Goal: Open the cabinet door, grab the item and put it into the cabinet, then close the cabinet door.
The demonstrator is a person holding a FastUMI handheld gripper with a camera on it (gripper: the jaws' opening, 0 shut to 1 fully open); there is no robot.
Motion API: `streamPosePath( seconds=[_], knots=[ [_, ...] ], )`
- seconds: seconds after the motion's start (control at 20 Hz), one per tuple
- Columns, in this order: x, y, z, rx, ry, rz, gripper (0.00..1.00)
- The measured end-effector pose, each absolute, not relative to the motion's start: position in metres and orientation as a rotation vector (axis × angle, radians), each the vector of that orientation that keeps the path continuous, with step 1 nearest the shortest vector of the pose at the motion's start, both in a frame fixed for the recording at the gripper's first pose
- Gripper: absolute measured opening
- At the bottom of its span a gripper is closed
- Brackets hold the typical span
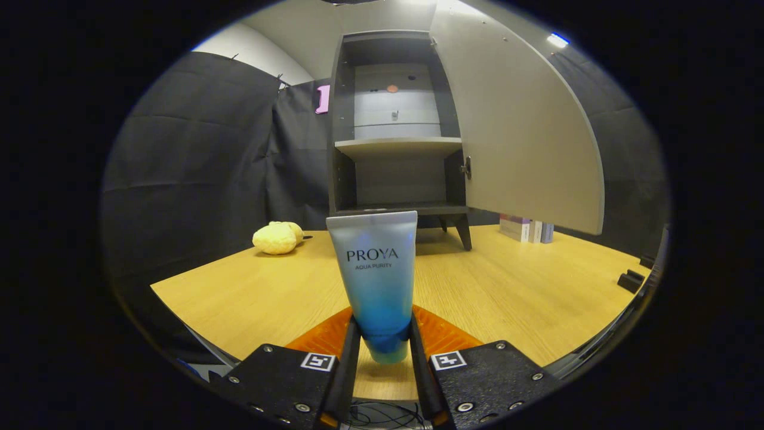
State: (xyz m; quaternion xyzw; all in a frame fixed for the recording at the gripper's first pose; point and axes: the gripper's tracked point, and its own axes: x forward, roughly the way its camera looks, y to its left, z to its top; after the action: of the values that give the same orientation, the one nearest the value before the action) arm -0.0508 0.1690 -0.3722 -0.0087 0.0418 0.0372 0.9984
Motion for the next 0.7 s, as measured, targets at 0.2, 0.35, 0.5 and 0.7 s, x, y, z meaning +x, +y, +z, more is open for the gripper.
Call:
streamPosePath(
  seconds=[0.2, 0.35, 0.5, 0.7],
  knots=[
    [-0.043, 0.167, -0.324, -0.004, 0.095, 0.078, 0.44],
    [-0.03, 0.169, -0.277, -0.006, 0.096, 0.079, 0.44],
    [-0.017, 0.172, -0.227, 0.001, 0.107, 0.082, 0.44],
    [0.001, 0.178, -0.148, -0.001, 0.029, 0.09, 0.44]
  ],
)
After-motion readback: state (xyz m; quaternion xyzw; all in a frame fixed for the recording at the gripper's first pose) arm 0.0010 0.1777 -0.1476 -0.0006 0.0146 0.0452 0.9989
